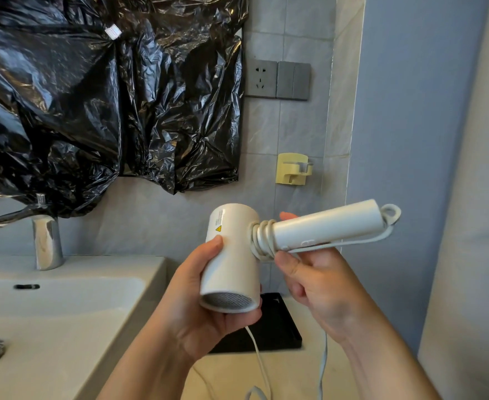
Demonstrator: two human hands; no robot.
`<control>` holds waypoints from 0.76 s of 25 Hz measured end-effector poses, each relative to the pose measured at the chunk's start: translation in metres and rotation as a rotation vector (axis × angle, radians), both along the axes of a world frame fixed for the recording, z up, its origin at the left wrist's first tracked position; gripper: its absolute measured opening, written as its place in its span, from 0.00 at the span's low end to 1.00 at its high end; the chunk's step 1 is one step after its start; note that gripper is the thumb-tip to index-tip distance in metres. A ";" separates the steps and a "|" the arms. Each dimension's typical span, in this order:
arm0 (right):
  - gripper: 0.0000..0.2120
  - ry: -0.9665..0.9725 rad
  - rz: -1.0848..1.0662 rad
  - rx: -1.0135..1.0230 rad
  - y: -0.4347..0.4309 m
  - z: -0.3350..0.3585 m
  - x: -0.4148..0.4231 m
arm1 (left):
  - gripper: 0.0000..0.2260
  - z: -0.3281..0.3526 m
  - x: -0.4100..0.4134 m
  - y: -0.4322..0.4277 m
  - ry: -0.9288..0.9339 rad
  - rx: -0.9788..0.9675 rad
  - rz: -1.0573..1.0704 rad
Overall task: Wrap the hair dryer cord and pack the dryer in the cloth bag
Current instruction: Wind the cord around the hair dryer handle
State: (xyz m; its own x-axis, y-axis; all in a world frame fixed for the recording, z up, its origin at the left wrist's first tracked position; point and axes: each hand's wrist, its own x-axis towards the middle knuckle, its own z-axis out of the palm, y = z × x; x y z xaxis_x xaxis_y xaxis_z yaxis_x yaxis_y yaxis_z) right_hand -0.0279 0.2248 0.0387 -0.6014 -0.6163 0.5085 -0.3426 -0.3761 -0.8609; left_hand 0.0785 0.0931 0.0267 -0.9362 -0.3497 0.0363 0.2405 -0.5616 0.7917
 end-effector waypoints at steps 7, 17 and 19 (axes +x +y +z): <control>0.04 -0.245 -0.049 -0.179 -0.007 -0.001 -0.003 | 0.19 -0.001 0.005 -0.015 0.043 -0.320 0.093; 0.12 -0.243 0.065 0.023 -0.010 -0.004 0.005 | 0.27 -0.013 -0.004 -0.014 0.386 -0.875 0.821; 0.08 -0.131 0.106 0.071 -0.010 -0.007 0.005 | 0.27 -0.016 -0.003 -0.021 0.377 -0.695 0.793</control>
State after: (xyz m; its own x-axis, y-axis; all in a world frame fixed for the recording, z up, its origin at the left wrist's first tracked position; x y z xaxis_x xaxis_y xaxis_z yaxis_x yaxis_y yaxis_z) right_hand -0.0230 0.2147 0.0319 -0.5897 -0.7110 0.3832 -0.1875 -0.3410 -0.9212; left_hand 0.0753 0.0718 0.0106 -0.3457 -0.6360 0.6900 0.6245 0.3929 0.6750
